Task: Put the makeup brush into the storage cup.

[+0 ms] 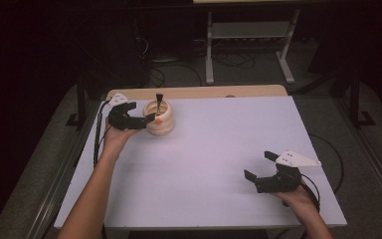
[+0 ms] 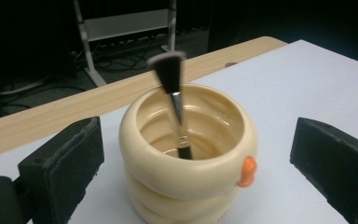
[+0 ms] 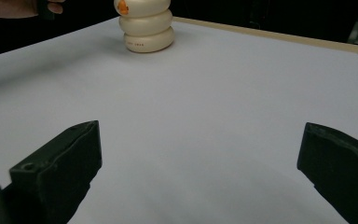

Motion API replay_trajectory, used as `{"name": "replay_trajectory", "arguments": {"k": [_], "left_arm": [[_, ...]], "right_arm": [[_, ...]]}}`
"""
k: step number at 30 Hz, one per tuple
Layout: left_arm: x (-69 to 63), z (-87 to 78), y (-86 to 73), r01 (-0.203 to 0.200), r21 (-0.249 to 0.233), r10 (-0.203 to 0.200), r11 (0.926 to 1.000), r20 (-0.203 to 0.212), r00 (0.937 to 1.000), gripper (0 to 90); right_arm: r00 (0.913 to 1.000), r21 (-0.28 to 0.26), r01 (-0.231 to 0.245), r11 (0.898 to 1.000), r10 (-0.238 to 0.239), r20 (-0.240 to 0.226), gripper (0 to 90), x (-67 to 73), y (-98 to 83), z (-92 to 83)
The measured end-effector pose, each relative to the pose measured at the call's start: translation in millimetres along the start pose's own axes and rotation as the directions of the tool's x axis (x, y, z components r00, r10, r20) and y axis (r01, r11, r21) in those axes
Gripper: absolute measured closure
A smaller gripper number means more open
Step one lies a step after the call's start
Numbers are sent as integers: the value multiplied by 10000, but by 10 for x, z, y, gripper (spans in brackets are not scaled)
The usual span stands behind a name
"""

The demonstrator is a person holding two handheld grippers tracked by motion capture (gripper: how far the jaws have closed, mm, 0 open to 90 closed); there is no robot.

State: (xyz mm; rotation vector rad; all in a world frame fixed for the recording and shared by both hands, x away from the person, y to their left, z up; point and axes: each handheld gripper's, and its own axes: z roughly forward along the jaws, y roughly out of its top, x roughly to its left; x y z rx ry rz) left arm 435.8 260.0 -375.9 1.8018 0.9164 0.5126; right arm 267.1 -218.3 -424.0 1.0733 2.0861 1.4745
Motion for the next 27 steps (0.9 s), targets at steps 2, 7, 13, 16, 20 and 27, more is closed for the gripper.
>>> {"name": "replay_trajectory", "arguments": {"k": [2,7,13,16,20,27], "left_arm": [[-20,-40,-5,-42,-22,42,10000,40,10000,14],[-66,-138,-32,-202,9,201,9998,304,9993,0],[-121,-218,-86,-202,-10,202,9998,448,9988,0],[-162,-256,-123,-163,-31,164,9999,500,9986,0],[-220,-322,-167,-212,-74,216,9997,603,9979,0],[-335,-461,-234,-202,-170,215,9997,791,9966,0]], "right_arm": [[10000,-67,27,10000,-27,25,0,-6,6,4],[10000,6,3,10000,-3,4,0,7,10,28],[10000,39,42,10000,-43,20,0,14,5,28],[10000,33,32,10000,-32,46,0,2,4,23],[10000,3,21,10000,-21,52,0,-5,5,19],[10000,-91,23,10000,-23,36,0,-4,11,12]]}}
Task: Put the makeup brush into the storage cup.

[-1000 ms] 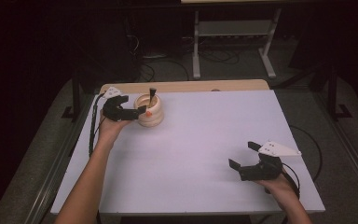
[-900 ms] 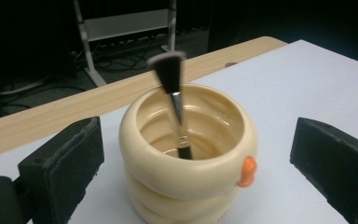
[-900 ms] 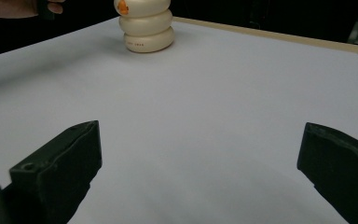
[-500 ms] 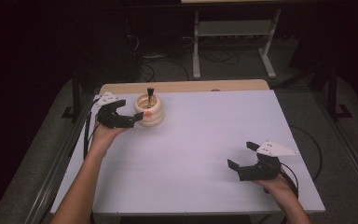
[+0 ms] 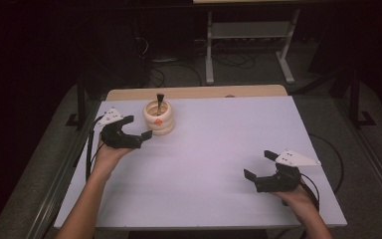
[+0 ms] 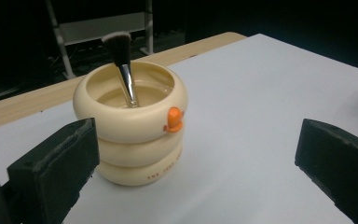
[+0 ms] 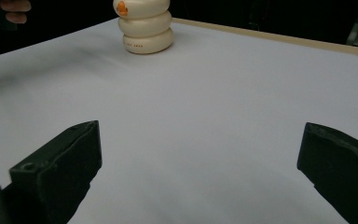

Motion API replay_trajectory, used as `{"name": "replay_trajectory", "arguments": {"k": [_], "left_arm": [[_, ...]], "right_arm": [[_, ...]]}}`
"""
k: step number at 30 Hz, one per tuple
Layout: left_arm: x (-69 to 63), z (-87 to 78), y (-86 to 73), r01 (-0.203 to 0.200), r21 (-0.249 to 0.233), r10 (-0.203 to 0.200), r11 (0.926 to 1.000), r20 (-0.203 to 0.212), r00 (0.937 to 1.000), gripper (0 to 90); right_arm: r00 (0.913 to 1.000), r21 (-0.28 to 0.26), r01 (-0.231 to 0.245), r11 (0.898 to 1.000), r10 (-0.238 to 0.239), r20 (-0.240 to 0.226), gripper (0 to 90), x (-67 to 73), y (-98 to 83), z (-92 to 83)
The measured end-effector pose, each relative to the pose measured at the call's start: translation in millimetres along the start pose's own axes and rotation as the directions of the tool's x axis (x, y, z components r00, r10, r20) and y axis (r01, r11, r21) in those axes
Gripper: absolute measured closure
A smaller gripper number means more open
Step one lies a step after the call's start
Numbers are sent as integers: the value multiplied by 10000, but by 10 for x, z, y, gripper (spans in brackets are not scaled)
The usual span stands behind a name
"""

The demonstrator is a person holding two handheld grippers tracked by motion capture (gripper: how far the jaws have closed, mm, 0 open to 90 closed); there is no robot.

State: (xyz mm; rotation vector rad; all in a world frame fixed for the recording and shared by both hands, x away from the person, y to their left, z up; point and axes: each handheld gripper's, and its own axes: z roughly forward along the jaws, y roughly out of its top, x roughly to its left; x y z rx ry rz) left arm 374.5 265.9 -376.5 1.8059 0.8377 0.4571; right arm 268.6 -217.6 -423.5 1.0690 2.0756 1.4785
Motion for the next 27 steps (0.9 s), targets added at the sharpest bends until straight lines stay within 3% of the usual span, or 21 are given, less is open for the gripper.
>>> {"name": "replay_trajectory", "arguments": {"k": [14,27], "left_arm": [[-187,-266,-147,43,-93,-39,9999,405,9992,0],[-353,-392,-326,183,-177,-168,9997,805,9966,0]], "right_arm": [[10000,-83,52,10000,-52,-51,0,6,14,-19],[9999,-113,101,9999,-102,-33,0,7,24,-31]]}}
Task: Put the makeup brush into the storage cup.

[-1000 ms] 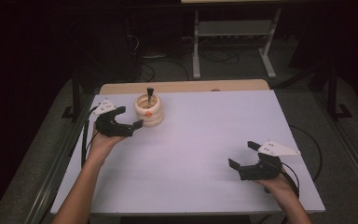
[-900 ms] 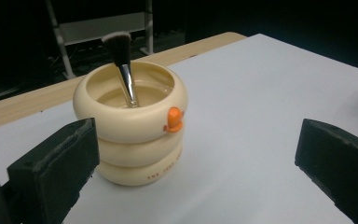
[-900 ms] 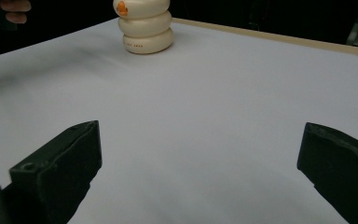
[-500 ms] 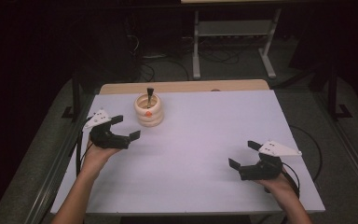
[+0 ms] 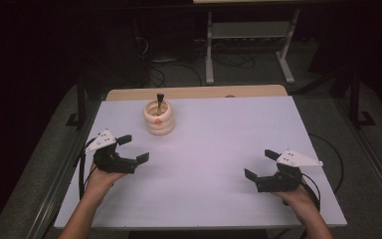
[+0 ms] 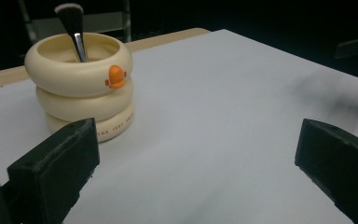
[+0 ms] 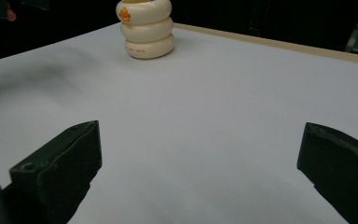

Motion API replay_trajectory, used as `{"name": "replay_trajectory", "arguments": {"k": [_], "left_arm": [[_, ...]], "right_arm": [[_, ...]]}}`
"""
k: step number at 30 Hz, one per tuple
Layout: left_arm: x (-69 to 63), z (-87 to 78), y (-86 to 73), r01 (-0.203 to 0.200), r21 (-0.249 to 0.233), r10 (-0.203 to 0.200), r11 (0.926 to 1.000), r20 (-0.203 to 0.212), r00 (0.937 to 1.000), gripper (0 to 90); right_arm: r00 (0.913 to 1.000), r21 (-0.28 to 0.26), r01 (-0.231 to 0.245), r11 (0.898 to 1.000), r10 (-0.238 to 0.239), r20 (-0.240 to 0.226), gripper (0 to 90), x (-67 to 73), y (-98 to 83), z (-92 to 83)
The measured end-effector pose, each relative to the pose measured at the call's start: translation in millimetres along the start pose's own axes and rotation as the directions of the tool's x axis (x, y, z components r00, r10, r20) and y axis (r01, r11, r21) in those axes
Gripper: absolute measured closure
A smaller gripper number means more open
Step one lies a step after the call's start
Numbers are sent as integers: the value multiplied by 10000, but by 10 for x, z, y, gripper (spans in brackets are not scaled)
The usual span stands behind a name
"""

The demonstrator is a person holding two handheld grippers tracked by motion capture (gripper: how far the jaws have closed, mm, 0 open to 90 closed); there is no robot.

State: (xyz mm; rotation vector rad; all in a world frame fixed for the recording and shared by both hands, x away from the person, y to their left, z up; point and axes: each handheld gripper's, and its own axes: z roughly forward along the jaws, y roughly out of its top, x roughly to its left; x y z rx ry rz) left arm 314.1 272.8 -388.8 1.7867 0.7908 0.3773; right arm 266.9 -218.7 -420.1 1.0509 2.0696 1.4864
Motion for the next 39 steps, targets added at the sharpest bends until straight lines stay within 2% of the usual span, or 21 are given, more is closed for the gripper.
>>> {"name": "replay_trajectory", "arguments": {"k": [4,13,14,16,20,22,23,34,39], "left_arm": [[-48,-38,-48,136,-103,-135,9999,145,9998,0],[-133,-107,-173,91,-60,-90,9999,229,9997,0],[-146,-108,-187,184,-156,-180,9997,259,9995,0],[-154,-125,-207,73,-104,-71,9999,234,9997,0],[-177,-150,-258,200,-224,-193,9995,318,9993,0],[-182,-161,-285,123,-219,-116,9997,342,9993,0],[-179,-172,-297,33,-139,-28,9999,341,9994,0],[-206,-175,-469,200,44,-202,9998,446,9988,0],[-197,-164,-484,158,149,-165,9998,491,9987,0]], "right_arm": [[10000,-8,-3,10000,3,10,0,0,0,-1],[10000,-49,61,10000,-61,25,0,0,4,-4],[10000,-50,76,10000,-76,20,0,-3,3,-4],[10000,-50,69,10000,-69,31,0,0,3,-4],[10000,-42,56,10000,-56,46,0,3,4,-4],[10000,-49,56,10000,-56,35,0,2,4,-6],[10000,-42,64,10000,-64,43,0,2,4,-6],[9999,-38,93,9999,-92,59,0,5,3,-5],[9999,-51,108,9999,-107,40,0,-5,0,-7]]}}
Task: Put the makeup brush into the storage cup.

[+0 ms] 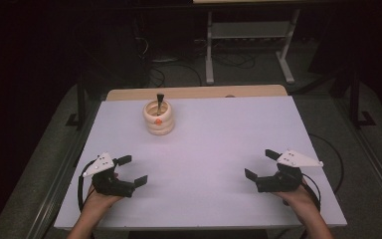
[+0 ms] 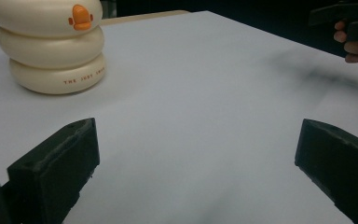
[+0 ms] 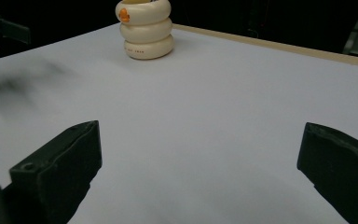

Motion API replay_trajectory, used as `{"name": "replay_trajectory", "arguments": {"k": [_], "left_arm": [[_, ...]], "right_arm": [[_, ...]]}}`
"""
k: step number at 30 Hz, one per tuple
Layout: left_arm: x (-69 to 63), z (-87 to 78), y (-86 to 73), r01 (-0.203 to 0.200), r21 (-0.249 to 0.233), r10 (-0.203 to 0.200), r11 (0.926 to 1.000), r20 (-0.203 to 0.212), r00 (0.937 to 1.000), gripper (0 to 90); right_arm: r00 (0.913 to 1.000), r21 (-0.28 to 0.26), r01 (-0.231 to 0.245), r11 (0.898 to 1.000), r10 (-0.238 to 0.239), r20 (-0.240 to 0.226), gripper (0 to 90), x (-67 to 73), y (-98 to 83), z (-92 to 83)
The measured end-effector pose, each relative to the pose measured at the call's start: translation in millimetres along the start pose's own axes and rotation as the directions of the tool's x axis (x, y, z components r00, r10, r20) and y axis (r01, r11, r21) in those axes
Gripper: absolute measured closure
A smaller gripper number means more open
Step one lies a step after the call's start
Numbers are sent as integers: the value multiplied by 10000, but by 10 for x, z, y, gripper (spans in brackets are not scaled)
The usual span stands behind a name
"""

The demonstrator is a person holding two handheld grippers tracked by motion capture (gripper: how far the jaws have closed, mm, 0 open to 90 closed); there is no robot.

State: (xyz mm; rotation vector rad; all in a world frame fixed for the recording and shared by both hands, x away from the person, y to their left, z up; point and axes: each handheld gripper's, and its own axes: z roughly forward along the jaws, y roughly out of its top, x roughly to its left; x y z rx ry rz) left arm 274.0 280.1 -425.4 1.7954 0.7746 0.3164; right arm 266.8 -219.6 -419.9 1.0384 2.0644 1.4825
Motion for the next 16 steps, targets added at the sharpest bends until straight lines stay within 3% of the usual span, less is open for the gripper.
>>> {"name": "replay_trajectory", "arguments": {"k": [16], "left_arm": [[13,64,-43,-47,404,42,9992,127,9999,0]], "right_arm": [[10000,82,15,10000,-15,13,0,-23,-23,11]]}}
